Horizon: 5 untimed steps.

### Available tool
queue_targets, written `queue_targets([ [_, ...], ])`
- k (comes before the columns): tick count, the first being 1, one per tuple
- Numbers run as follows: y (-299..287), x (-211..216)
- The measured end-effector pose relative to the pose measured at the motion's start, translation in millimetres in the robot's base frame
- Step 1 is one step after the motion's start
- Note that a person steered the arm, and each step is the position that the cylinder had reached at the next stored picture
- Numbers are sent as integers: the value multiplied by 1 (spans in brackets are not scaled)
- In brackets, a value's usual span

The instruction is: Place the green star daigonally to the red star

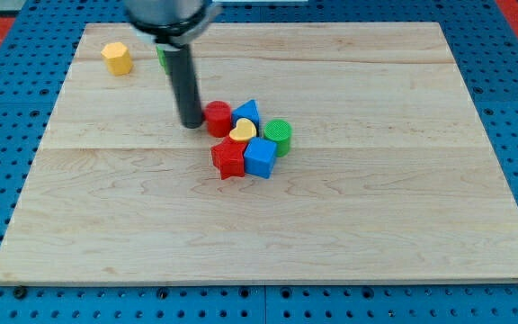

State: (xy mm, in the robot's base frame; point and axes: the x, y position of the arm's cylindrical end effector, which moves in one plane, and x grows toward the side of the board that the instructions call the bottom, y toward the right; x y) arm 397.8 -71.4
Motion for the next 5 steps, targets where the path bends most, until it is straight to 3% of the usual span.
queue_targets([
  [1, -16, 0],
  [2, -25, -39],
  [3, -3, -122],
  [4, 2, -172],
  [5, -41, -91],
])
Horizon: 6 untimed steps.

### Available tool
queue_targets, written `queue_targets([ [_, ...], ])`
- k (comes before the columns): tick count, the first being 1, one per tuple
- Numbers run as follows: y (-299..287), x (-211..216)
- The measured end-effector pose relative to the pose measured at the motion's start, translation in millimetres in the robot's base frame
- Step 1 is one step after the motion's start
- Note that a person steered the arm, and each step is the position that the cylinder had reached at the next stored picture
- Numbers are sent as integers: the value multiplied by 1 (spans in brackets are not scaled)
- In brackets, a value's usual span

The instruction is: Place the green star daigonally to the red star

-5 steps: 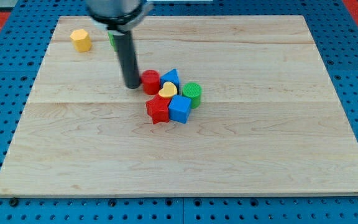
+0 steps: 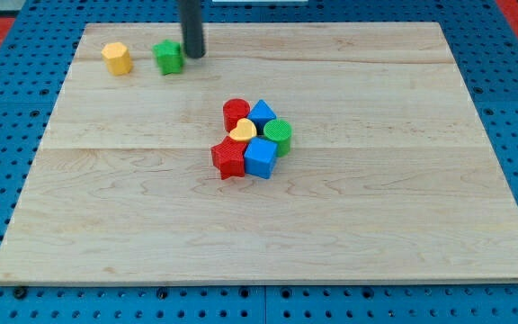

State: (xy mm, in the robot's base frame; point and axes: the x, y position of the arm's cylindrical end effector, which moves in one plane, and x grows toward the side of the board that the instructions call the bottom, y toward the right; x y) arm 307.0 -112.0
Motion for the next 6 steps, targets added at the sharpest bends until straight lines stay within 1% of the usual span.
queue_targets([
  [1, -1, 43],
  [2, 11, -29],
  [3, -42, -60],
  [4, -51, 18],
  [5, 4, 39],
  [6, -41, -9],
])
